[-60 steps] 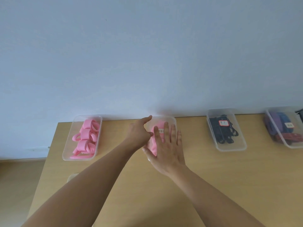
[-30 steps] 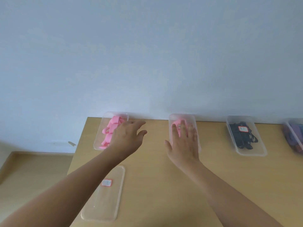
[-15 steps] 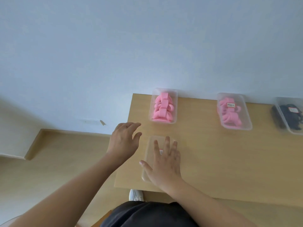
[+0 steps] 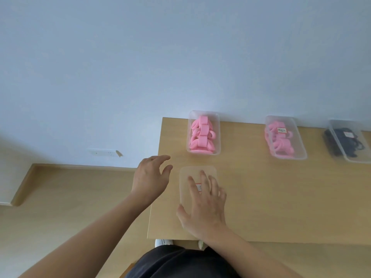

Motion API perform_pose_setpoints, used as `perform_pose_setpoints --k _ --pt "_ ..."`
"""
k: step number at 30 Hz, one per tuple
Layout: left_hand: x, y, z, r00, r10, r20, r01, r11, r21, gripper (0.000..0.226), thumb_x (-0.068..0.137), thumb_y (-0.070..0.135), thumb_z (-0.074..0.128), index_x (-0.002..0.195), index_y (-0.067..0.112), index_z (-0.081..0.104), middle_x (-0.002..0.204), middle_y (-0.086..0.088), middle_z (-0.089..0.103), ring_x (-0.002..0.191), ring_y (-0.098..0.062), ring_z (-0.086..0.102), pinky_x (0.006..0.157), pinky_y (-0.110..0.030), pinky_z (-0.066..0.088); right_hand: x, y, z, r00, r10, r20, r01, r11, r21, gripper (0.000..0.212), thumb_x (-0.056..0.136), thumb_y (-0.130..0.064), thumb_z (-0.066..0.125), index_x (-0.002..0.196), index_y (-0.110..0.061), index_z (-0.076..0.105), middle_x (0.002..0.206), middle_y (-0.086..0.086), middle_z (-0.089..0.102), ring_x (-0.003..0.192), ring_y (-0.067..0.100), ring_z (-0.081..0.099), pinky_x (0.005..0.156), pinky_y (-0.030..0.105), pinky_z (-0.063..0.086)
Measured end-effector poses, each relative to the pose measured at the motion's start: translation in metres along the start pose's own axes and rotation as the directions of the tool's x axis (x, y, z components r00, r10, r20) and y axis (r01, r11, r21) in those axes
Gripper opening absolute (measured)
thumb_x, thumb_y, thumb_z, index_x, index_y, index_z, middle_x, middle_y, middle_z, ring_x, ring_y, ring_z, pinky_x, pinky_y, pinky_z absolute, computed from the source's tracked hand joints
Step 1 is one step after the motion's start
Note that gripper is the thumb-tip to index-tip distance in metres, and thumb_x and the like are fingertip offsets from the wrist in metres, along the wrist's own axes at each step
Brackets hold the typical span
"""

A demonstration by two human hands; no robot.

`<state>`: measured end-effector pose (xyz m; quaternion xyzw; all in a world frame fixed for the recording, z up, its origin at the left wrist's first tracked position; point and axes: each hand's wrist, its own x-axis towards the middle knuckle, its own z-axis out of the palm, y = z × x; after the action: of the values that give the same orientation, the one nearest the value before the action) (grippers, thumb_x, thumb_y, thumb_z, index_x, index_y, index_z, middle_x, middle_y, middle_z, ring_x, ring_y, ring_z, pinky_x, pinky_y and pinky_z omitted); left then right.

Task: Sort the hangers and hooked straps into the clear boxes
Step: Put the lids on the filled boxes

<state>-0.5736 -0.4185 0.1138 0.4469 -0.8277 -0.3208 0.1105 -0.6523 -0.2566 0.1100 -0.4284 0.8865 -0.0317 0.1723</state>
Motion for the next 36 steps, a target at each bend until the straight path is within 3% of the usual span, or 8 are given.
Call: perform_pose_setpoints --k 2,5,11,18,25,28,32,36 --pt "0.015 0.008 -0.001 0.994 -0.111 0.019 0.113 0.991 -0.073 0.022 0.100 0.036 0.064 0.118 0.028 0.074 0.116 0.008 0.074 0.112 -0.020 0.065 0.092 -0.032 0.048 0.006 0.001 -0.013 0.984 -0.055 -0.168 0.057 0.998 0.007 0.079 0.074 -0.059 0.050 0.146 -0.027 0.044 0.159 0.013 0.034 0.140 0.040 0.036 0.100 0.059 0.037" --pt "0.043 0.024 -0.001 0.960 -0.268 0.081 0.280 0.915 -0.292 0.017 0.099 0.039 0.060 0.089 0.034 0.072 0.086 0.016 0.073 0.090 -0.017 0.067 0.074 -0.031 0.050 0.043 0.009 -0.042 0.954 -0.040 -0.297 0.051 0.998 0.030 0.077 0.074 -0.062 0.050 0.144 -0.030 0.043 0.158 0.012 0.033 0.138 0.039 0.035 0.097 0.056 0.038" --pt "0.100 0.063 0.012 0.915 -0.328 0.235 0.403 0.748 -0.528 0.017 0.099 0.043 0.061 0.095 0.032 0.073 0.104 0.005 0.074 0.102 -0.024 0.071 0.093 -0.046 0.061 0.149 0.021 -0.073 0.983 0.018 -0.185 -0.021 1.000 -0.011 0.086 0.084 -0.069 0.037 0.156 -0.025 0.021 0.167 0.016 0.009 0.149 0.039 0.013 0.106 0.059 0.026" --pt "0.142 0.077 0.037 0.913 -0.358 0.195 0.406 0.758 -0.510 0.009 0.084 0.044 0.071 0.081 0.039 0.078 0.082 0.026 0.075 0.077 0.008 0.070 0.069 -0.023 0.053 0.190 0.031 -0.057 0.987 -0.009 -0.157 0.005 1.000 -0.024 0.097 0.083 -0.084 0.024 0.159 -0.024 0.022 0.168 0.017 0.008 0.153 0.039 0.003 0.108 0.053 0.021" --pt "0.156 0.069 0.048 0.895 -0.410 0.177 0.443 0.766 -0.465 0.009 0.085 0.025 0.077 0.076 0.027 0.078 0.072 0.013 0.076 0.073 -0.005 0.074 0.062 -0.024 0.052 0.192 0.037 -0.043 0.983 -0.060 -0.172 0.060 0.998 -0.010 0.098 0.087 -0.084 0.017 0.163 -0.021 0.007 0.167 0.021 -0.016 0.152 0.035 -0.027 0.124 0.055 -0.008" --pt "0.161 0.069 0.042 0.904 -0.390 0.178 0.427 0.781 -0.456 0.010 0.083 0.016 0.080 0.091 0.023 0.079 0.076 0.006 0.077 0.078 -0.019 0.076 0.062 -0.026 0.057 0.193 0.036 -0.043 0.984 -0.050 -0.173 0.048 0.999 -0.014 0.098 0.087 -0.083 0.016 0.163 -0.021 0.008 0.166 0.022 -0.016 0.151 0.034 -0.029 0.123 0.055 -0.009" --pt "0.164 0.075 0.039 0.970 -0.203 0.136 0.233 0.937 -0.261 0.057 0.086 0.014 0.080 0.137 0.035 0.064 0.097 0.008 0.072 0.090 -0.018 0.069 0.082 -0.034 0.058 0.191 0.039 -0.043 0.985 -0.067 -0.162 0.065 0.998 -0.022 0.100 0.086 -0.084 0.017 0.162 -0.020 0.010 0.166 0.022 -0.017 0.150 0.035 -0.030 0.123 0.056 -0.009" --pt "0.166 0.079 0.038 0.979 -0.132 0.154 0.153 0.979 -0.136 0.060 0.091 0.015 0.076 0.146 0.029 0.058 0.101 0.004 0.070 0.095 -0.023 0.067 0.084 -0.035 0.056 0.197 0.049 -0.048 0.978 -0.138 -0.154 0.139 0.990 -0.004 0.107 0.081 -0.091 0.017 0.160 -0.020 0.021 0.168 0.021 -0.008 0.154 0.035 -0.019 0.124 0.052 -0.009"
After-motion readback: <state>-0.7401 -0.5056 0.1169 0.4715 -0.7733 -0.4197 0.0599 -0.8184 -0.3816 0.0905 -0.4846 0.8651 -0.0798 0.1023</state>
